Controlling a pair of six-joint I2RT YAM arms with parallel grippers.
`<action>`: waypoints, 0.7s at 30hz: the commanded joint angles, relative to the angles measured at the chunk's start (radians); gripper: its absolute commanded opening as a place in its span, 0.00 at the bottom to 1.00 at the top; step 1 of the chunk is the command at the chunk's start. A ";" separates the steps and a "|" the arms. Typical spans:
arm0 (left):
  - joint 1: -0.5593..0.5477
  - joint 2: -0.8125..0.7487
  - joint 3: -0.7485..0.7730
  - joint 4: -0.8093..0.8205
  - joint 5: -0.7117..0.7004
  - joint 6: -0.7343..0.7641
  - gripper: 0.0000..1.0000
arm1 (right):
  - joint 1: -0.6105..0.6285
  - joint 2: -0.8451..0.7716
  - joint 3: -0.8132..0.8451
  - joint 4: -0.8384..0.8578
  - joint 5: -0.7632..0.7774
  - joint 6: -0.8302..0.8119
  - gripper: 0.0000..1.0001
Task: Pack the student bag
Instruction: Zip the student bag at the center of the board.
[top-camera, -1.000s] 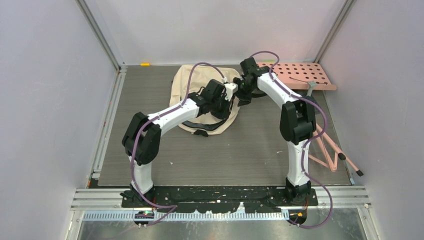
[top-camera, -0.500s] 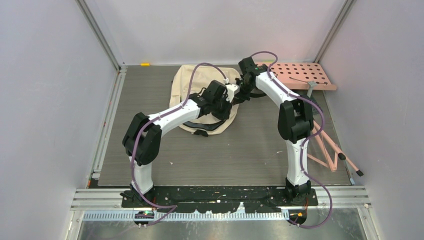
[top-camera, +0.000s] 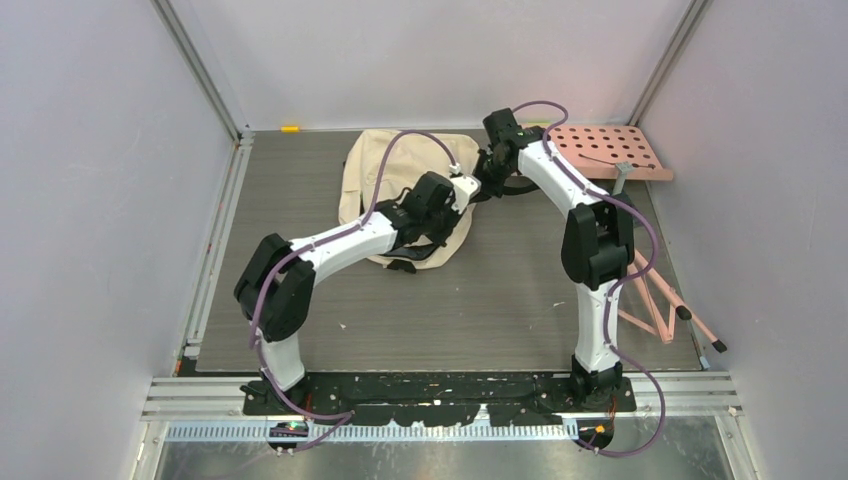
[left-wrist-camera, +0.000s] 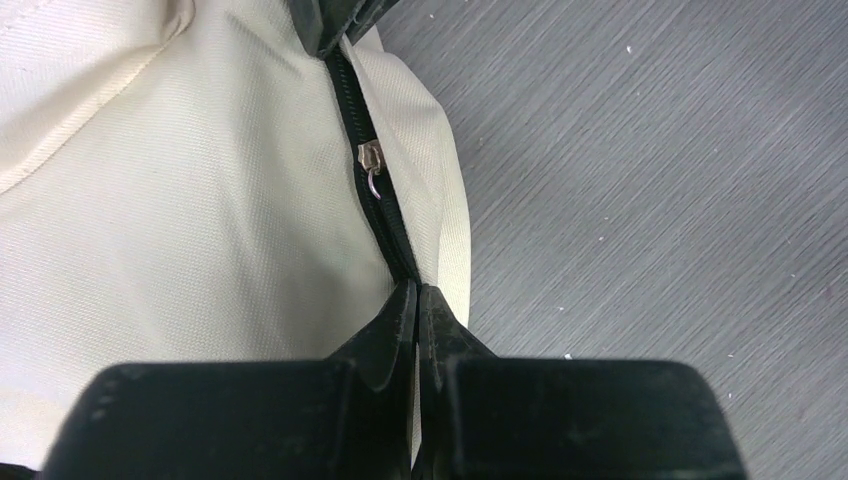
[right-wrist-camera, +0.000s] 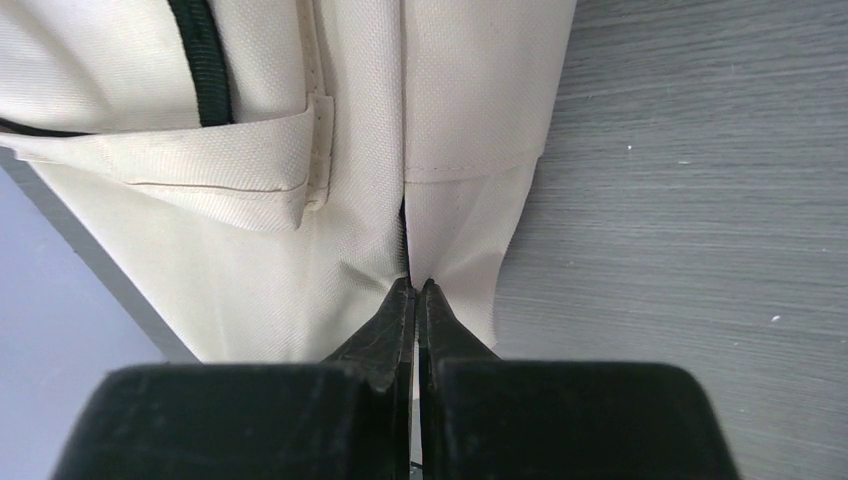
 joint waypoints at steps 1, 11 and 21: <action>-0.024 -0.073 -0.063 -0.147 0.049 -0.008 0.00 | -0.059 -0.107 0.023 0.194 0.100 0.054 0.01; -0.024 -0.136 -0.125 -0.140 0.039 -0.052 0.00 | -0.077 -0.109 0.022 0.223 0.126 0.068 0.01; -0.011 -0.214 -0.182 -0.144 0.054 -0.099 0.00 | -0.096 -0.092 0.026 0.234 0.132 0.064 0.00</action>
